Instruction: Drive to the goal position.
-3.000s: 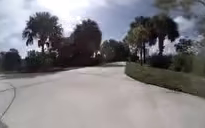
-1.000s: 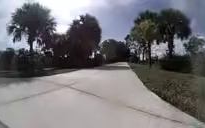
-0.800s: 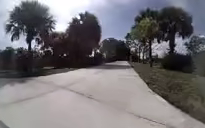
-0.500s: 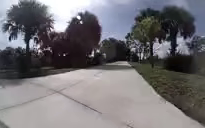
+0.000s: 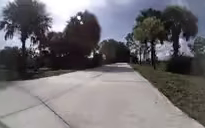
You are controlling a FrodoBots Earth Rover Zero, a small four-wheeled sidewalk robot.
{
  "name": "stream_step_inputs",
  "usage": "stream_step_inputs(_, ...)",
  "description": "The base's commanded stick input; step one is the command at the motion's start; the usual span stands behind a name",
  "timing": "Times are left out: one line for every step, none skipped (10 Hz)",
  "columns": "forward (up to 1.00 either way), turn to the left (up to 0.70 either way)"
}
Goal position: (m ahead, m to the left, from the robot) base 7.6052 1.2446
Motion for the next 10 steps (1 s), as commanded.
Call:
stream_step_inputs(0.81, -0.32)
stream_step_inputs(0.81, -0.27)
stream_step_inputs(0.82, -0.06)
stream_step_inputs(0.82, 0.0)
stream_step_inputs(0.82, 0.0)
stream_step_inputs(0.82, -0.27)
stream_step_inputs(0.82, -0.32)
stream_step_inputs(0.82, -0.31)
stream_step_inputs(0.82, -0.26)
stream_step_inputs(0.82, -0.12)
